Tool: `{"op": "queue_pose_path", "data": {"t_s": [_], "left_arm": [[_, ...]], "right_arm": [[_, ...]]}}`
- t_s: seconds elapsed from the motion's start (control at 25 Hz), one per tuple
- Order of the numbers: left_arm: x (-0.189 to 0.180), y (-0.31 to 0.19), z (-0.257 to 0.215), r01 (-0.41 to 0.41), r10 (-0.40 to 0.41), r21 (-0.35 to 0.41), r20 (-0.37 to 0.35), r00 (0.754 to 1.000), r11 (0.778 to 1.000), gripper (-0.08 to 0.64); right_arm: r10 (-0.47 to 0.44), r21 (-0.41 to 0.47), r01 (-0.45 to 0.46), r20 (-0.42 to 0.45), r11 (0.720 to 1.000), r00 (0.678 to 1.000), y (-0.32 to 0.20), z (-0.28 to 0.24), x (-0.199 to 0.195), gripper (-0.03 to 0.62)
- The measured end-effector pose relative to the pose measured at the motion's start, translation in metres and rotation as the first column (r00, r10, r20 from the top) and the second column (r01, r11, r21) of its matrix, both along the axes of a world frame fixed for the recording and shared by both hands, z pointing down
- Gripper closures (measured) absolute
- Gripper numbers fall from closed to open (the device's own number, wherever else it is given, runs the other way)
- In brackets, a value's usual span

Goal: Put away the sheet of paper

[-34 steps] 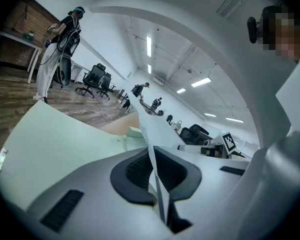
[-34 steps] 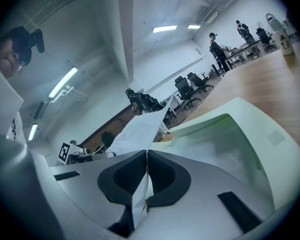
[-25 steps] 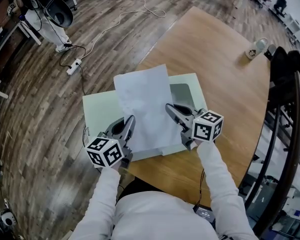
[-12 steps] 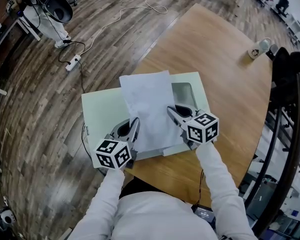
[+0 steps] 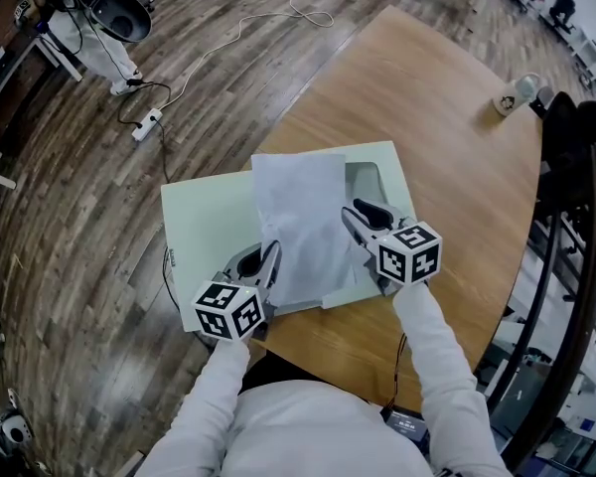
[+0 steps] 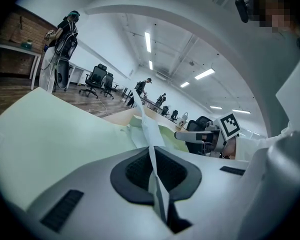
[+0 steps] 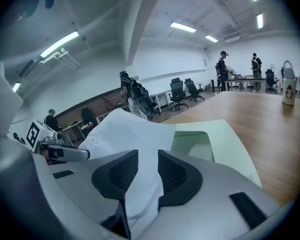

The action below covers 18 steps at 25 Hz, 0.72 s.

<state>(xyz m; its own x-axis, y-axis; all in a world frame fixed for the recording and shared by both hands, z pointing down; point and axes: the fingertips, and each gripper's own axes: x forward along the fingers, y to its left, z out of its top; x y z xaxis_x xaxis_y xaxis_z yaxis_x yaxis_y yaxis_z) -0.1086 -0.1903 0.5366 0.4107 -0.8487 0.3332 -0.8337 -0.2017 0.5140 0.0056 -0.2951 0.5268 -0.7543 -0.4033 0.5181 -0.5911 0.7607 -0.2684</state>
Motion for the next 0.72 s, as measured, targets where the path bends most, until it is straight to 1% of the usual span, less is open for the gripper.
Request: {"op": "queue_pose_path", "data": {"t_s": [0.2, 0.44, 0.56, 0.72], "left_arm": [[0.009, 0.007, 0.006, 0.0, -0.001, -0.044, -0.02, 1.0, 0.999, 0.543], [0.014, 0.009, 0.011, 0.011, -0.013, -0.073, -0.03, 0.999, 0.997, 0.543], [0.013, 0.008, 0.012, 0.015, -0.017, -0.08, -0.028, 0.999, 0.997, 0.543], [0.011, 0.005, 0.013, 0.012, -0.014, -0.089, -0.022, 1.0, 0.996, 0.543]], "right_arm": [[0.018, 0.045, -0.018, -0.009, 0.999, 1.0, -0.004, -0.007, 0.001, 0.462], [0.002, 0.084, -0.001, -0.01, 0.996, 1.0, -0.017, -0.012, -0.02, 0.462], [-0.006, 0.101, 0.009, -0.033, 0.995, 0.999, -0.024, -0.006, -0.035, 0.462], [-0.01, 0.115, 0.021, -0.09, 0.993, 0.996, -0.033, 0.008, -0.049, 0.462]]}}
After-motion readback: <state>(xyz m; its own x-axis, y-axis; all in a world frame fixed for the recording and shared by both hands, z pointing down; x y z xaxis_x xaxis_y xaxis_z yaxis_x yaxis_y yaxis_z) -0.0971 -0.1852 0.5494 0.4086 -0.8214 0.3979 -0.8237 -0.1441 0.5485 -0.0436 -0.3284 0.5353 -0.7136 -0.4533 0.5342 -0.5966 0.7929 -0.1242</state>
